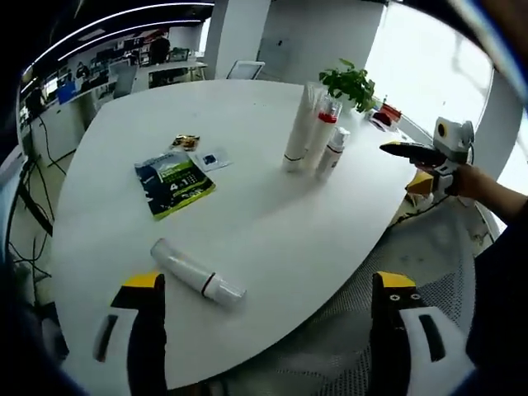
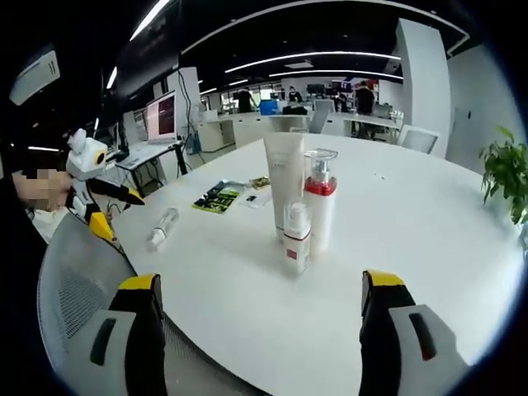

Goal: Arrange the skincare products in the storage area until every visible bottle or jar stands upright without overlapping.

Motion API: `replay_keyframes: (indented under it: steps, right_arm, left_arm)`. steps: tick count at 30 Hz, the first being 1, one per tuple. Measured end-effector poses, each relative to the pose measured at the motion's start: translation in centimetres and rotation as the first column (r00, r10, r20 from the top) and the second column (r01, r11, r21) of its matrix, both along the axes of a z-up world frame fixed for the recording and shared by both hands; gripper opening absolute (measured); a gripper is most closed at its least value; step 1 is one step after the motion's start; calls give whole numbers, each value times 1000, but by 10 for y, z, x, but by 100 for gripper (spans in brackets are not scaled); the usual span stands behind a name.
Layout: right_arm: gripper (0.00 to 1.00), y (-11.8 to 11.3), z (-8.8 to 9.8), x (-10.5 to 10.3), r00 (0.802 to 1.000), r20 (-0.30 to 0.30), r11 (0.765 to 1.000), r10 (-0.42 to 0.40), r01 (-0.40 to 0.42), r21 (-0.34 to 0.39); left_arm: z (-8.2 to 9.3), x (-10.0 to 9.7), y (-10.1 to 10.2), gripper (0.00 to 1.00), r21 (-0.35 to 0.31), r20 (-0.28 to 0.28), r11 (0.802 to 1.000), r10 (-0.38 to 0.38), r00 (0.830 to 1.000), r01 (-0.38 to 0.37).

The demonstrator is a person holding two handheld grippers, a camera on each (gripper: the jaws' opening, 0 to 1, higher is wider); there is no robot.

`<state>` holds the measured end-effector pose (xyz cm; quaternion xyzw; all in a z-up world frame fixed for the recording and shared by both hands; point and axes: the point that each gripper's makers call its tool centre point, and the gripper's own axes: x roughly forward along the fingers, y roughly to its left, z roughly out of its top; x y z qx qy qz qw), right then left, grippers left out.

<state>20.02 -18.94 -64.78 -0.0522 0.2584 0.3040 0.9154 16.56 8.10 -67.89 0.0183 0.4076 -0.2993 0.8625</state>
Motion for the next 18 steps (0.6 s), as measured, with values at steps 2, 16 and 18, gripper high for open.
replay_keyframes:
  steps: [2,16,18]
  right_arm:
    - [100,2,0,2,1000,-2,1000,-12,12,3]
    - [99,10,-13,-3,996,-43,997,-78,77,-25]
    - [99,9,-13,-2,995,-44,996,-87,87,-16]
  left_arm:
    - [-3,0,4,99,17,-11,1000,-26,1000,26]
    - [-23,13,29,99,34,-42,999,-5,999,6]
    - [-24,11,29,99,39,-46,999,-33,998,35]
